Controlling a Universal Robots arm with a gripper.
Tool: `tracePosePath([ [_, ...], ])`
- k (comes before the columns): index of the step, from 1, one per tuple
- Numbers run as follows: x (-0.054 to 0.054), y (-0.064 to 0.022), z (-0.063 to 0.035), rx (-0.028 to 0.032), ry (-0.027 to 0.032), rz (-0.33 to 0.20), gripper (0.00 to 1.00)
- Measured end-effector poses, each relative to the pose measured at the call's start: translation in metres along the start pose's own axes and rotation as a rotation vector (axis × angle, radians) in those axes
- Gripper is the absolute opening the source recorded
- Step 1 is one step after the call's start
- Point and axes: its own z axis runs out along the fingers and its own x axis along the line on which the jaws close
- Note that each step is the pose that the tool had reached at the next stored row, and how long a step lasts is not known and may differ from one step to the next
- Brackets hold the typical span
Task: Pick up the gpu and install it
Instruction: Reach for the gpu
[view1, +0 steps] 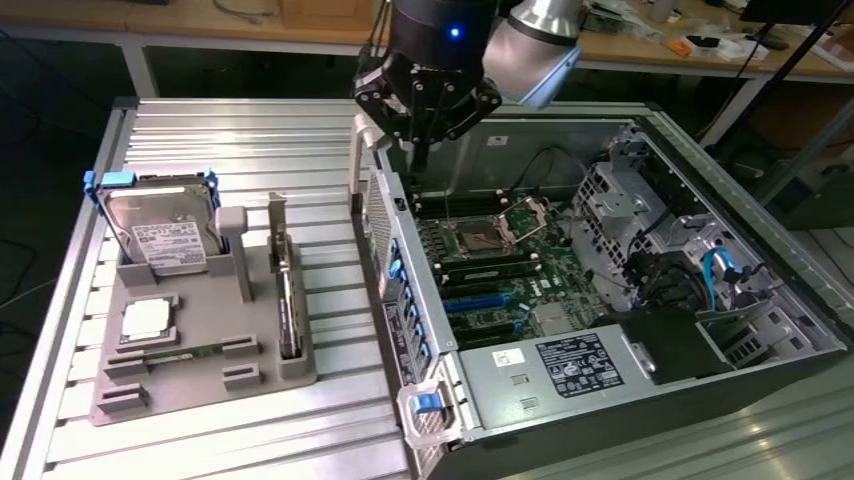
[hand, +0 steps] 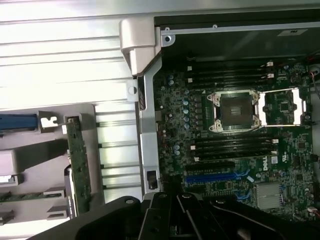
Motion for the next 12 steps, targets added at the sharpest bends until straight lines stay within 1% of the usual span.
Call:
tracePosePath([
  [12, 0.042, -0.0032, -0.0014, -0.0004, -0.0058, 0.0, 0.1],
])
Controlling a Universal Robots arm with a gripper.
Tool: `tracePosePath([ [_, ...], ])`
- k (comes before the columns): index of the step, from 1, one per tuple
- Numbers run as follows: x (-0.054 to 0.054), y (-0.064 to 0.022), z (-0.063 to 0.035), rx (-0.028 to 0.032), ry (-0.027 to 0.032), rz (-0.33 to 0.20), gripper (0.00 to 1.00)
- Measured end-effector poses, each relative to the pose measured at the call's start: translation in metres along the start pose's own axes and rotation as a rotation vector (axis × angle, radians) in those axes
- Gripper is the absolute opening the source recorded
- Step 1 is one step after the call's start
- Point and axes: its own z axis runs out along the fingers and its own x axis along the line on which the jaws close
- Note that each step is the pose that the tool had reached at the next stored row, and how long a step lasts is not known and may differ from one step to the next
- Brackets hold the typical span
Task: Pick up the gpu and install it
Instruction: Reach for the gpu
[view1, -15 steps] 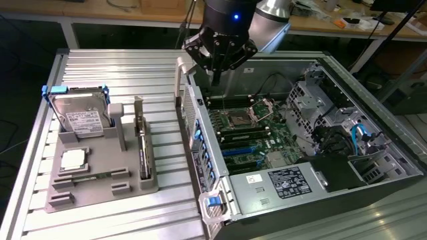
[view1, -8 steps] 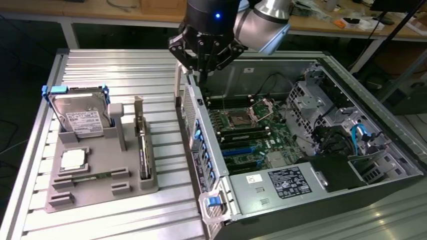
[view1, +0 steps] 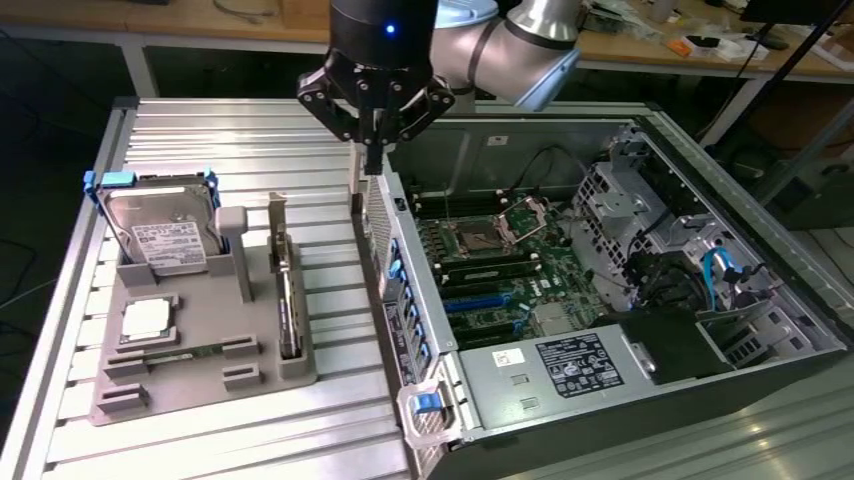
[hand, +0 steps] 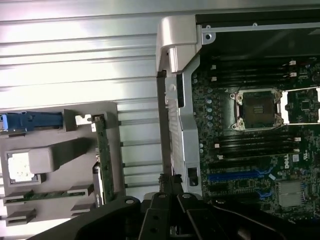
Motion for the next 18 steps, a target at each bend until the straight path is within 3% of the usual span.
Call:
tracePosePath([
  [7, 0.021, -0.0016, -0.0008, -0.0002, -0.0021, 0.0, 0.1],
  [18, 0.064, -0.0048, -0.0025, -0.0006, -0.0071, 0.0, 0.1],
])
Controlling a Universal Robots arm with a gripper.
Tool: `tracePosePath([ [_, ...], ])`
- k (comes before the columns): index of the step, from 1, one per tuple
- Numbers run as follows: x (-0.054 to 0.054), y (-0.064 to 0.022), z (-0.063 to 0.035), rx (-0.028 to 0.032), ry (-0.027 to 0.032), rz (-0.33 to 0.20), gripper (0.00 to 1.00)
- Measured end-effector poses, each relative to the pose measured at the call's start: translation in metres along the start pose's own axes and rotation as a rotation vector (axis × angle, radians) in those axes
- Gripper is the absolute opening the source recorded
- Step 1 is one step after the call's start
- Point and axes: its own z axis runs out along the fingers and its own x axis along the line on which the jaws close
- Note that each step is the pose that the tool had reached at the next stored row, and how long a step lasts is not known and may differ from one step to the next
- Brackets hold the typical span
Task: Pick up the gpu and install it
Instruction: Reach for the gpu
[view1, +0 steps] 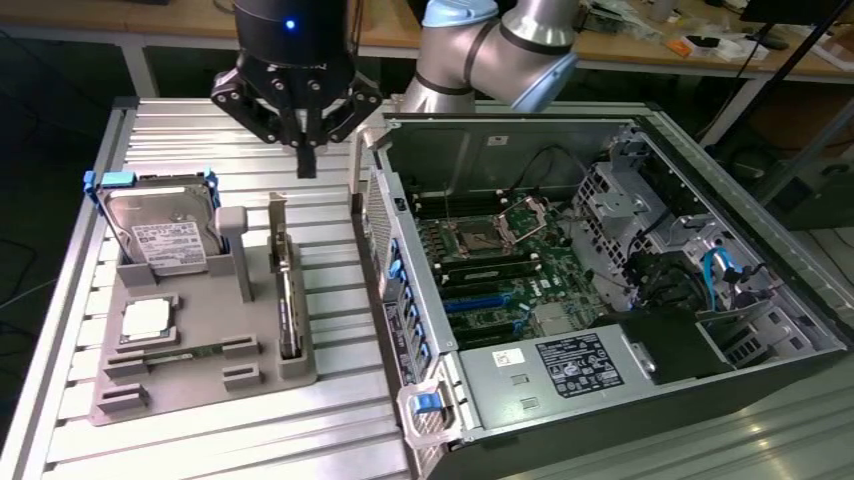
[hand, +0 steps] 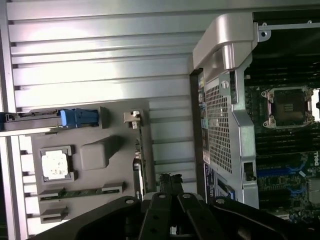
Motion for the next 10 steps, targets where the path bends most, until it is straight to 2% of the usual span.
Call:
tracePosePath([
  [10, 0.034, -0.0026, -0.0016, -0.0002, -0.0039, 0.0, 0.1],
])
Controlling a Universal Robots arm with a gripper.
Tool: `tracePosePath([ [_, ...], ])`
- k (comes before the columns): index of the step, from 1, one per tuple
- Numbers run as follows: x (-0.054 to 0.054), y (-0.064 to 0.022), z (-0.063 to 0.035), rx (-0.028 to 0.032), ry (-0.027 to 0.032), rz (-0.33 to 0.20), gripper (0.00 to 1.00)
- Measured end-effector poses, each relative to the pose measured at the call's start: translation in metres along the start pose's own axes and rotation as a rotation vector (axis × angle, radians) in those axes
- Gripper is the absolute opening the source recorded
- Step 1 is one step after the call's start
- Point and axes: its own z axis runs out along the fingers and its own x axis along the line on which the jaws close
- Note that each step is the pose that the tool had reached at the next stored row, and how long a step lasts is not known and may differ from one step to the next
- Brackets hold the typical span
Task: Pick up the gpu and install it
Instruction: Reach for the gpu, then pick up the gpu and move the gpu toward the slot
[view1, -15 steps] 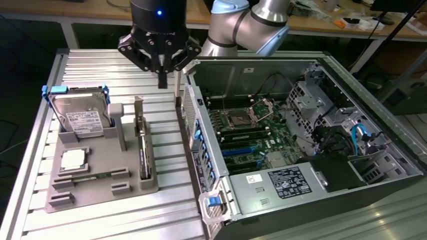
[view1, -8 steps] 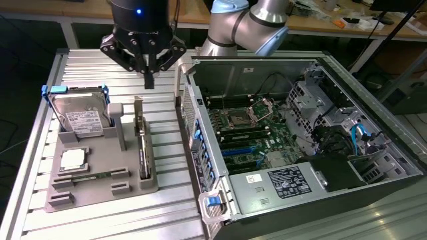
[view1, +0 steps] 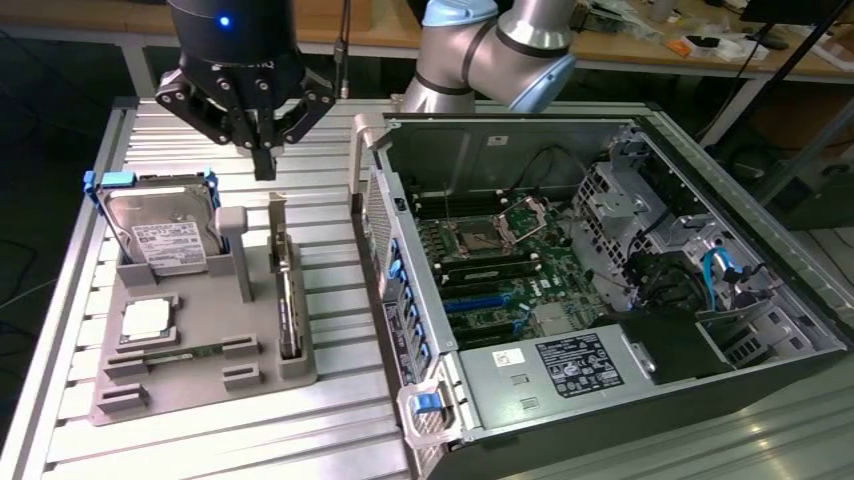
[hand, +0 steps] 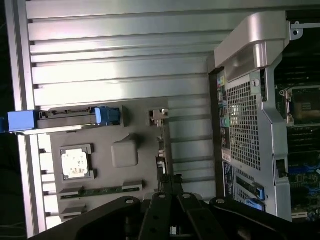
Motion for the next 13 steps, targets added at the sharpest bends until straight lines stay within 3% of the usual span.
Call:
tracePosePath([
  [2, 0.0043, -0.0003, -0.0001, -0.0002, -0.0006, 0.0, 0.1],
  [13, 0.0043, -0.0003, -0.0002, 0.0, -0.0006, 0.0, 0.1],
])
